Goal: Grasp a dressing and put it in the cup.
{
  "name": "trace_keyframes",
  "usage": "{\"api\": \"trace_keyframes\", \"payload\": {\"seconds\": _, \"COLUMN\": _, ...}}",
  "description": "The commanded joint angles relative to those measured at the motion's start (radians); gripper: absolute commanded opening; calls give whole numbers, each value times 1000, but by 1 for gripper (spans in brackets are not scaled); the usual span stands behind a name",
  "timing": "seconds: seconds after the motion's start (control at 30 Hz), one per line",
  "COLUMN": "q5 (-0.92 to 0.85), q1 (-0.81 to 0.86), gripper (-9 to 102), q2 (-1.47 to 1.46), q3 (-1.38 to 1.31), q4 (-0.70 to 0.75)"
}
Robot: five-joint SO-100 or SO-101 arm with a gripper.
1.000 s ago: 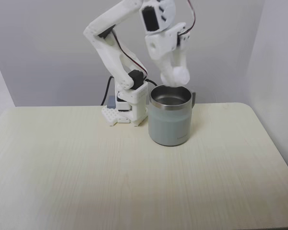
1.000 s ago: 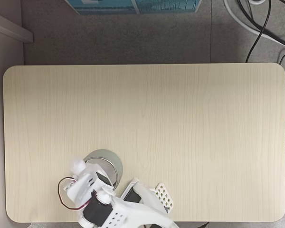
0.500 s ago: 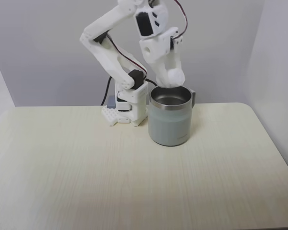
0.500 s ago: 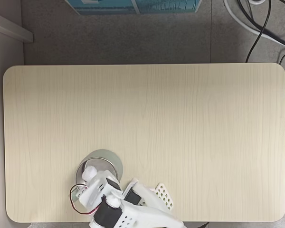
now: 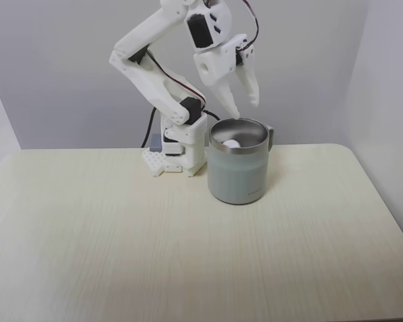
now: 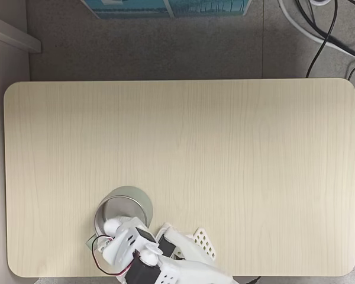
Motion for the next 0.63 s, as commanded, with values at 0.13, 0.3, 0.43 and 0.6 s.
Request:
{"api": "trace_keyframes", "payload": {"seconds": 0.13, "q5": 25, "q1": 9, "gripper": 18, "q2": 11, "q3": 18, "q4": 38}}
{"api": "trace_keyframes", "payload": {"seconds": 0.3, "q5": -5, "q1": 46, "gripper": 18, "q2": 8, "q3": 20, "q4": 37}}
{"api": "trace_keyframes", "payload": {"seconds": 0.43, "q5": 11, "q1": 15, "gripper": 18, "q2": 9, "q3": -9, "q4": 37}}
{"api": "trace_keyframes", "payload": {"seconds": 0.6, "q5": -6, "q1": 17, "gripper": 18, "q2": 3, "q3": -14, "q4": 37}}
